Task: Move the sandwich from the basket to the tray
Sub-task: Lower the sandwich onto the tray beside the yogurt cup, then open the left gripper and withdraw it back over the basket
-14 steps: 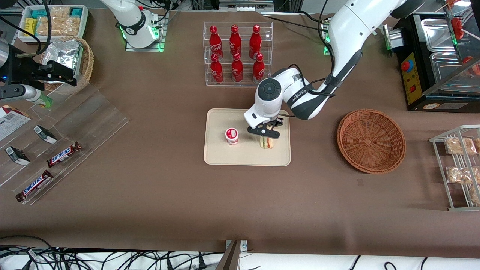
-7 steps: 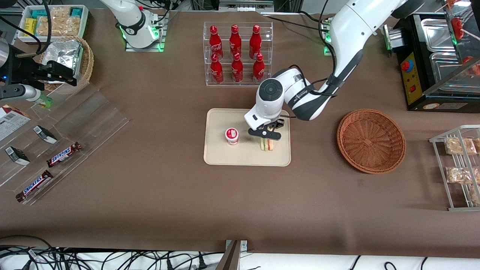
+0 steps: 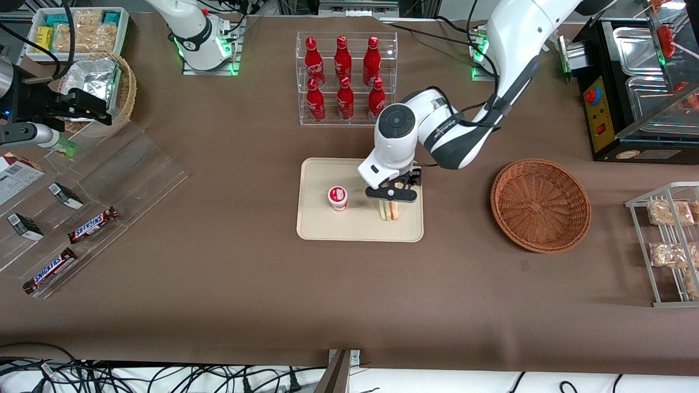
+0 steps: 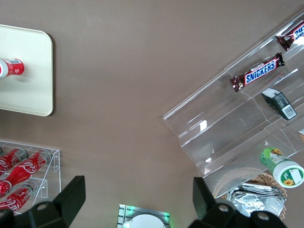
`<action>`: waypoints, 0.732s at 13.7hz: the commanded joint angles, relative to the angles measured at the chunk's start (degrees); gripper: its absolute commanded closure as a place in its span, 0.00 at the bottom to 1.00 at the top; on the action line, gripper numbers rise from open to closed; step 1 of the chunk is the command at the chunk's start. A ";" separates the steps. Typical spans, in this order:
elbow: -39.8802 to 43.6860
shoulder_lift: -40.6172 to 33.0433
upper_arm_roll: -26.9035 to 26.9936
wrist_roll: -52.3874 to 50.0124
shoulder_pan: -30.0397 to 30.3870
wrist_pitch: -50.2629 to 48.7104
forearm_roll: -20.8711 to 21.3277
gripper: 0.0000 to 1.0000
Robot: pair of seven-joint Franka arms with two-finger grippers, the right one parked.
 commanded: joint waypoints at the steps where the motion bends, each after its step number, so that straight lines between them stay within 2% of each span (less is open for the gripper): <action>1: -0.18 -5.33 -0.42 -0.81 2.01 -3.70 -0.57 0.00; 3: 0.78 -8.76 -0.42 -0.98 3.94 -7.81 -1.63 0.00; 6: 7.18 -10.09 -0.59 -0.55 7.27 -18.80 -2.33 0.00; 10: 12.65 -12.29 -0.68 -0.02 10.98 -24.62 -5.49 0.00</action>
